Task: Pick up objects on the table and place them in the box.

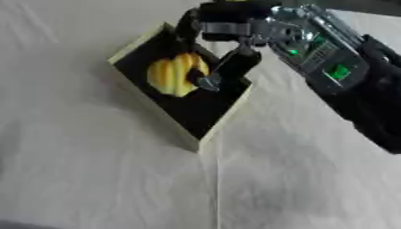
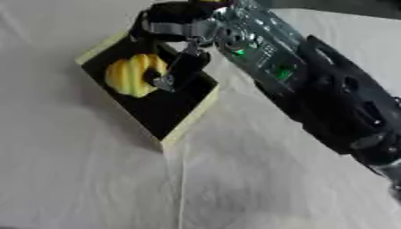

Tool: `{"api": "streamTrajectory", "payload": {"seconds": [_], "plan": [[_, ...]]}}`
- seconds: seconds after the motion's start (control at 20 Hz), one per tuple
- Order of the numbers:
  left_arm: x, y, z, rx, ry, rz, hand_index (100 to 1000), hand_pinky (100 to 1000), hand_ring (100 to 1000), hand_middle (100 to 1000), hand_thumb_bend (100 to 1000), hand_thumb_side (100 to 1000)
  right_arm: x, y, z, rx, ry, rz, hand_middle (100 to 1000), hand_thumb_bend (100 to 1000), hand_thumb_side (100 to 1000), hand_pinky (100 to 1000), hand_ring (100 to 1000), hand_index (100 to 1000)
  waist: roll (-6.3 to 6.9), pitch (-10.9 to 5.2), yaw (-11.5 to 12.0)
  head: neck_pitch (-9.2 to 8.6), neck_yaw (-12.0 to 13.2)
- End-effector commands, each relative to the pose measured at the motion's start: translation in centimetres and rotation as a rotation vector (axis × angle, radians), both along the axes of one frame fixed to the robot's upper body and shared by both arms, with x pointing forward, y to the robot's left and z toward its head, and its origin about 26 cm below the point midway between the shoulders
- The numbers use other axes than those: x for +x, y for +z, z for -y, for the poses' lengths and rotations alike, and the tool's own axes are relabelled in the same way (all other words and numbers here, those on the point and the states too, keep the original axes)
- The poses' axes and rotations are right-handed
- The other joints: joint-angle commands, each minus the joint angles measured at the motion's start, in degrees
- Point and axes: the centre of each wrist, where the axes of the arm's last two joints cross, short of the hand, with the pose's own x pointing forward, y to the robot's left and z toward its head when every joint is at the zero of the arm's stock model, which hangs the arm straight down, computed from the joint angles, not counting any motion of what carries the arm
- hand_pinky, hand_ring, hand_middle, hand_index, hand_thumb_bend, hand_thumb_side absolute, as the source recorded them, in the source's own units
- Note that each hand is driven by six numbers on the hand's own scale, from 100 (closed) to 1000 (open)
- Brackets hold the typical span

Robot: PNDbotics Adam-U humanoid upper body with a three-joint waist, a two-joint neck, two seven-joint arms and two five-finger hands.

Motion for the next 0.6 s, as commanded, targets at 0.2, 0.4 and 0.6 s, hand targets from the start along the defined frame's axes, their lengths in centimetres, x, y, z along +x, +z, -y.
{"api": "streamTrajectory", "payload": {"seconds": [0.2, 0.4, 0.6], "plan": [[-0.3, 0.86, 0.13, 0.006, -0.007, 0.027, 812, 865, 901, 883, 369, 801, 0.53, 0.84, 0.39, -0.034, 0.018, 0.005, 793, 177, 100, 848, 810, 819, 0.57, -0.89, 0.07, 0.09, -0.18], [-0.3, 0.71, 0.12, 0.002, -0.005, 0.022, 811, 865, 901, 883, 369, 801, 0.82, 1.07, 0.8, -0.06, -0.016, 0.076, 851, 308, 125, 863, 856, 881, 0.69, -0.79, -0.12, 0.0, -0.2], [-0.29, 0.63, 0.14, 0.002, -0.005, 0.018, 811, 865, 901, 883, 368, 801, 0.81, 1.37, 1.05, -0.075, -0.032, 0.15, 876, 399, 280, 879, 881, 916, 0.8, -0.77, -0.32, 0.05, -0.09]]}}
